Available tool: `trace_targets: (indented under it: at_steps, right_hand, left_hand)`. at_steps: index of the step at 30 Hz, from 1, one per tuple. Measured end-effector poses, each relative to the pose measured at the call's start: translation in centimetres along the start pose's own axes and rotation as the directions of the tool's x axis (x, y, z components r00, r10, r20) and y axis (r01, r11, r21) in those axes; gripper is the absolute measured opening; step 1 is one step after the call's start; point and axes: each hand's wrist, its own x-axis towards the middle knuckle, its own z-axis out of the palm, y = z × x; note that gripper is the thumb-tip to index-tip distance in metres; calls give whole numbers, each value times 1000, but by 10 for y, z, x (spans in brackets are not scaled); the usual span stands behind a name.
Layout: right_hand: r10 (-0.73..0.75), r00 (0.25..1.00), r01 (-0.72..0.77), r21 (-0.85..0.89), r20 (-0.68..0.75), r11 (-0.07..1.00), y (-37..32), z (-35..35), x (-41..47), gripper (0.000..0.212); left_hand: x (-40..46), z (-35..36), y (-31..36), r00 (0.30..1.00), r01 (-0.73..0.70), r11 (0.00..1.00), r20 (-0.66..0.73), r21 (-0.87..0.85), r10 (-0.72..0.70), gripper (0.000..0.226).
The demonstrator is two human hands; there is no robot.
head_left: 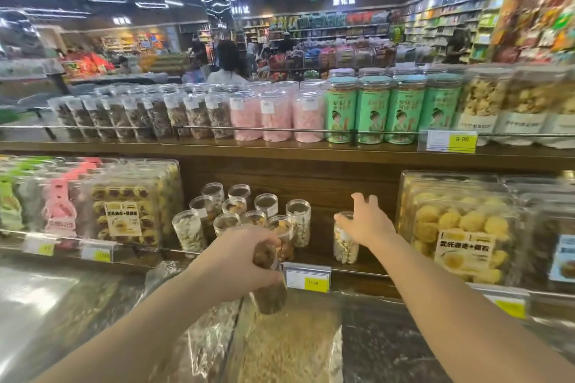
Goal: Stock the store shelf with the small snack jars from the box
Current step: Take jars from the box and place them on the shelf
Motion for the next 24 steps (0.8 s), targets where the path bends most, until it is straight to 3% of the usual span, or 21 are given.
trace_targets:
  at_steps: [6, 12, 16, 24]
  right_hand:
    - [-107, 994, 108, -88, 18, 990, 1, -16, -32, 64]
    - [-154, 988, 149, -158, -21, 976, 12, -22, -68, 66]
    - [-168, 986, 163, -147, -21, 976, 18, -35, -90, 60]
    - [-112, 993, 109, -96, -25, 989, 31, -44, -122, 53]
  left_hand:
    - [22, 5, 12, 996, -88, 996, 32, -13, 89, 54]
    - [78, 26, 27, 970, -221, 975, -105, -27, 217, 55]
    - [116, 51, 30, 981, -185, 982, -67, -23, 183, 52]
    - [149, 99, 14, 987, -146, 962, 95, 232, 127, 48]
